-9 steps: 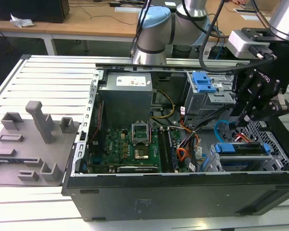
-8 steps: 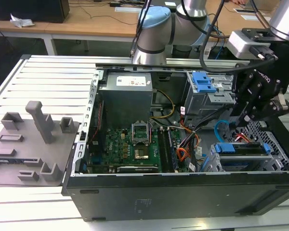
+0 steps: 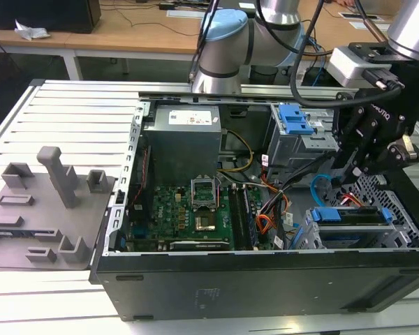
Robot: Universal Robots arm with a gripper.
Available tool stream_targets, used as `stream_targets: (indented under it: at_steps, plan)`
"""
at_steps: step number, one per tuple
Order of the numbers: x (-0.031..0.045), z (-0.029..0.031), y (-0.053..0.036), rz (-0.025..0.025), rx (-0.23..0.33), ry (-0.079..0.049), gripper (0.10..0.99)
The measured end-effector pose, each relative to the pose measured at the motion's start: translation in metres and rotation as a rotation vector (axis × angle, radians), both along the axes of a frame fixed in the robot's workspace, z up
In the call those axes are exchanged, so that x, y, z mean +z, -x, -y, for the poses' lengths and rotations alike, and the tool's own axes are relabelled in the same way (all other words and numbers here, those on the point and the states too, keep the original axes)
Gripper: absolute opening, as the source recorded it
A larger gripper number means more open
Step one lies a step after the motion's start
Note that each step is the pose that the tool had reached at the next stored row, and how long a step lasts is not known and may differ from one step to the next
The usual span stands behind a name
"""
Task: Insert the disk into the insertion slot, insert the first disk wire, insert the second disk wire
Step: 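Insert the second disk wire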
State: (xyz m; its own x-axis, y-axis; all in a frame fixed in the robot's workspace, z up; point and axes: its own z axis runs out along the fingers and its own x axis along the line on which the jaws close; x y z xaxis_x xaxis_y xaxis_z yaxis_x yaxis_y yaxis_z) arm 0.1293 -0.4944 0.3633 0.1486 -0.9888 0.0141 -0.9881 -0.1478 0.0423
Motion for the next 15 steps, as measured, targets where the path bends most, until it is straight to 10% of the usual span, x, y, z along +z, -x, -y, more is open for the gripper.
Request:
stream_targets:
  at_steps: [6, 15]
  plan:
    - [-0.0016, 0.0, 0.0067, 0.0, 0.003, 0.056, 0.361]
    - [-0.0059, 0.0, 0.0068, 0.0, 0.003, 0.057, 0.282]
